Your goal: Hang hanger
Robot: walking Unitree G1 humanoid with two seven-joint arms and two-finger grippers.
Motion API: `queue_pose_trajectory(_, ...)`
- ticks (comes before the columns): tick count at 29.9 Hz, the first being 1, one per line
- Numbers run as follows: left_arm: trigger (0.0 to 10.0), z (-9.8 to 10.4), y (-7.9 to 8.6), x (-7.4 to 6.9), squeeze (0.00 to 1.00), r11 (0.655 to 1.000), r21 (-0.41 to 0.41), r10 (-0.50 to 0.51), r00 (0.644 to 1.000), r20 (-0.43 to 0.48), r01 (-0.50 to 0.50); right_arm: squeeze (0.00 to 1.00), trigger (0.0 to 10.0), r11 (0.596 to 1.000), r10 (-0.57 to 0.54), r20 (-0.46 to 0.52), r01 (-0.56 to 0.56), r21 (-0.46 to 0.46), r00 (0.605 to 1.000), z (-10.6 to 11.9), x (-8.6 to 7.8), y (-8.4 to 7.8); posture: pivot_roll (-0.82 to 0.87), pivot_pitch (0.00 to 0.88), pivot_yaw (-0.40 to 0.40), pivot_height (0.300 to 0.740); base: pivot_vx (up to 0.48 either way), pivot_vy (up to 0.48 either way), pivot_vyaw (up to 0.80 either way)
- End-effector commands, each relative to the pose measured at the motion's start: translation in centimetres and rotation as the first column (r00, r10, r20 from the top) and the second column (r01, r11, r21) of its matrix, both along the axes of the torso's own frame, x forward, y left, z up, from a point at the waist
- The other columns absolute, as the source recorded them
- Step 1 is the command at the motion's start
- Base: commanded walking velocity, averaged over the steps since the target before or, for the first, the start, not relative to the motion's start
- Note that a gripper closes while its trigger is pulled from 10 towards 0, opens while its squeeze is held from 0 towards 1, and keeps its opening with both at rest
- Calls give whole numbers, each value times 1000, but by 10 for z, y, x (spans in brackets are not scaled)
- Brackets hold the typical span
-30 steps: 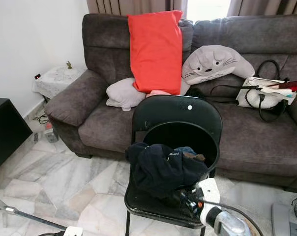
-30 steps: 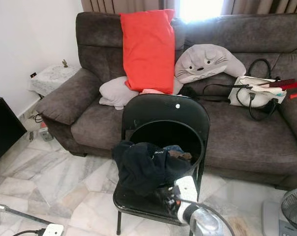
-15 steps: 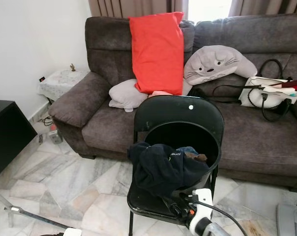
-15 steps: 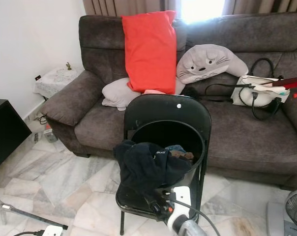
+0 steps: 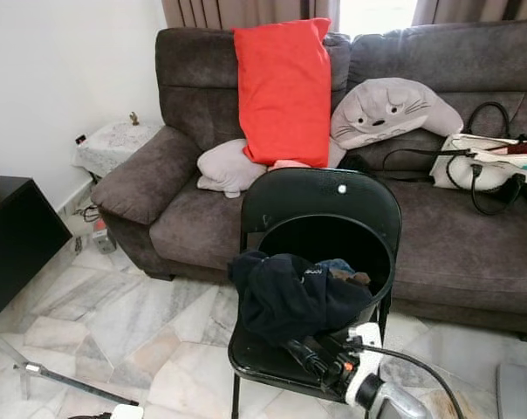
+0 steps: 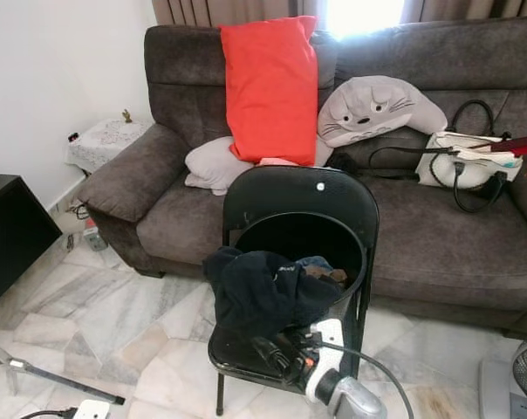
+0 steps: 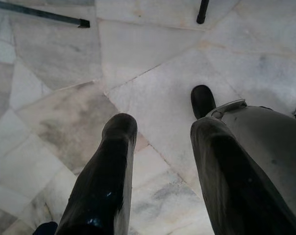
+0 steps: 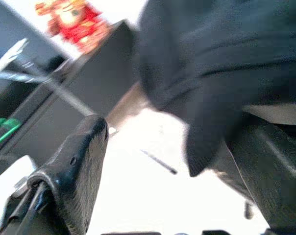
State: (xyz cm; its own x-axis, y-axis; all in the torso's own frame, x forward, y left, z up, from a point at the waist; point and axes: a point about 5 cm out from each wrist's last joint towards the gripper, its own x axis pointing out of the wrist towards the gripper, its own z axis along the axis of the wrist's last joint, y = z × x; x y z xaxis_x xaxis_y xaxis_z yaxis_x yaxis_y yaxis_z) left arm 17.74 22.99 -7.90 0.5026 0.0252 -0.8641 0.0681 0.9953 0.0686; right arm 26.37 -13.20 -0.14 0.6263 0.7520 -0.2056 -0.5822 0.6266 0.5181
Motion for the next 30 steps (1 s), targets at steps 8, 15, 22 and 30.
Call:
queue_pose_trajectory(8,10000,2,9,0,0,999,40,-19,1000,-6,20,0,10000,995,99,-51,-100,-4,994,-8,-9,10,-33,0,160,740,0,0,0)
queue_pose_trajectory(15,10000,2,10,0,0,999,43,-21,1000,-6,22,0,10000,999,9,-47,-11,-44,999,-9,-4,7,-29,0,165,740,0,0,0)
queue_pose_trajectory(22,10000,2,10,0,0,999,46,-23,1000,-5,23,0,10000,999,-9,0,9,51,1000,4,8,10,-27,0,167,740,0,0,0)
queue_pose_trajectory(30,10000,2,10,0,0,998,42,-39,999,-15,40,0,10000,992,34,135,-49,113,990,23,16,12,-47,0,166,740,0,0,0)
